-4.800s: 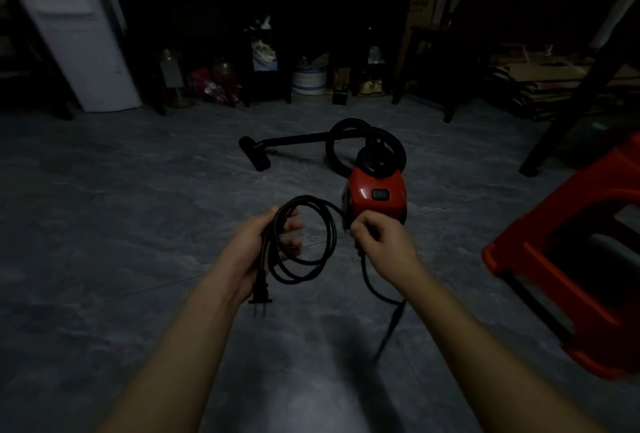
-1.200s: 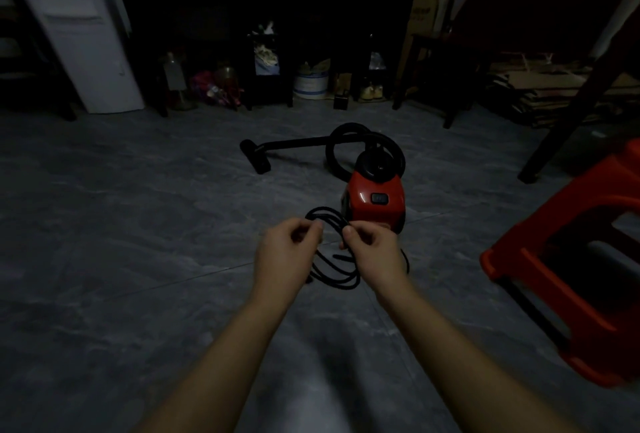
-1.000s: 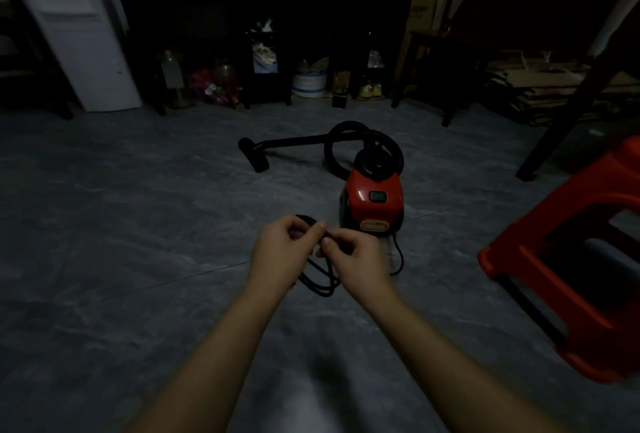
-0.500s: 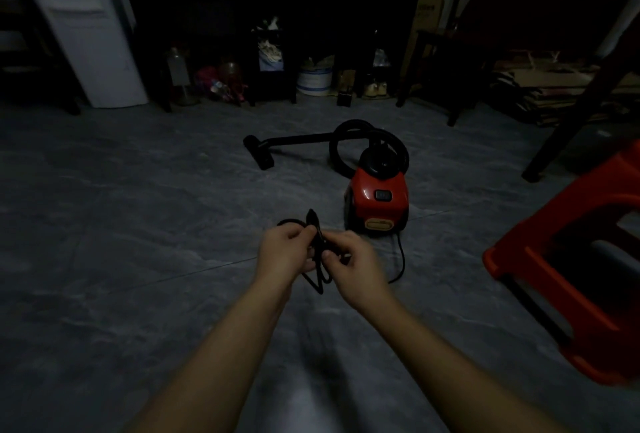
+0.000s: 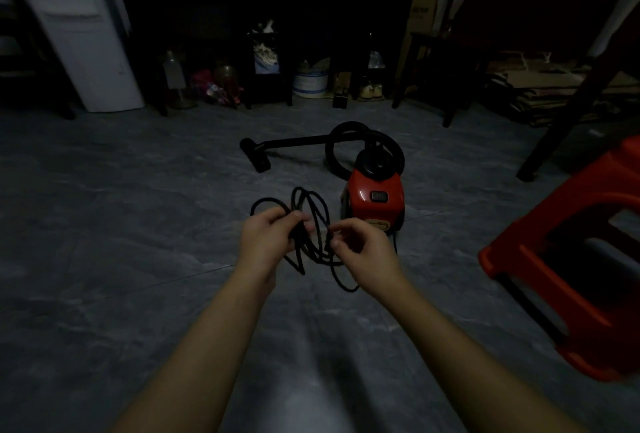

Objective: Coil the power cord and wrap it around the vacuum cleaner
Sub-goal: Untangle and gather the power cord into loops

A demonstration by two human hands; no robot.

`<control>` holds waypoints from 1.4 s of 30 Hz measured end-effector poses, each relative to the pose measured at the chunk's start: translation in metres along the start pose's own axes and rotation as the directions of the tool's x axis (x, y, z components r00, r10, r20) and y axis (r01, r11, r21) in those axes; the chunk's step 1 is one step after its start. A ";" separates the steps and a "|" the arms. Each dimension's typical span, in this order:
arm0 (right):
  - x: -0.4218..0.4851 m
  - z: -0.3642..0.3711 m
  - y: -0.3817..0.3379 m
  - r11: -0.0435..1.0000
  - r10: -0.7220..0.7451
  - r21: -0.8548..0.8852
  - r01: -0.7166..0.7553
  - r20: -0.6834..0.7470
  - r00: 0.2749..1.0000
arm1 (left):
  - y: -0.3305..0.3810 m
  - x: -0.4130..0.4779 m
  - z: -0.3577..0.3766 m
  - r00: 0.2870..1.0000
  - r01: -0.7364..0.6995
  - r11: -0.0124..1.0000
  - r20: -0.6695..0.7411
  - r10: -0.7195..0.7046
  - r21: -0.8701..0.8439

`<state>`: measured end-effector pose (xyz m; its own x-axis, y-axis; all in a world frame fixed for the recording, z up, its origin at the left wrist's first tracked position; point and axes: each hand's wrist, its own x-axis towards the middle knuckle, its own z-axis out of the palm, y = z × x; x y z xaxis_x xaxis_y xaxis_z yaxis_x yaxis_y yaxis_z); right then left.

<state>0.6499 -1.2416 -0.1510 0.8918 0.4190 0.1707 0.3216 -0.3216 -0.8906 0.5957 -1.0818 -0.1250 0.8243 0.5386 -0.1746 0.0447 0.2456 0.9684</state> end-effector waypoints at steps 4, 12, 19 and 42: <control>0.002 -0.009 0.015 0.996 0.026 -0.092 -0.023 0.029 0.999 | 0.008 0.003 -0.009 0.998 0.064 0.978 0.006 -0.064 -0.198; 0.008 -0.015 0.036 0.976 0.039 -0.218 -0.025 0.059 0.997 | 0.019 0.012 -0.025 0.986 0.128 0.922 0.143 -0.081 -0.364; 0.008 -0.018 0.045 0.928 0.024 -0.368 0.053 0.202 0.979 | 0.016 0.017 -0.033 0.965 0.195 0.897 0.239 -0.105 -0.395; 0.025 -0.023 0.040 0.721 0.534 0.368 -0.588 0.246 0.809 | 0.004 0.016 -0.020 0.872 0.375 0.783 0.476 -0.115 -0.497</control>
<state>0.6921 -1.2633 -0.1726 0.8145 0.3763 -0.4416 -0.4097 -0.1659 -0.8970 0.5981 -1.0560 -0.1276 0.9822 0.0573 -0.1789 0.0637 0.7945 0.6040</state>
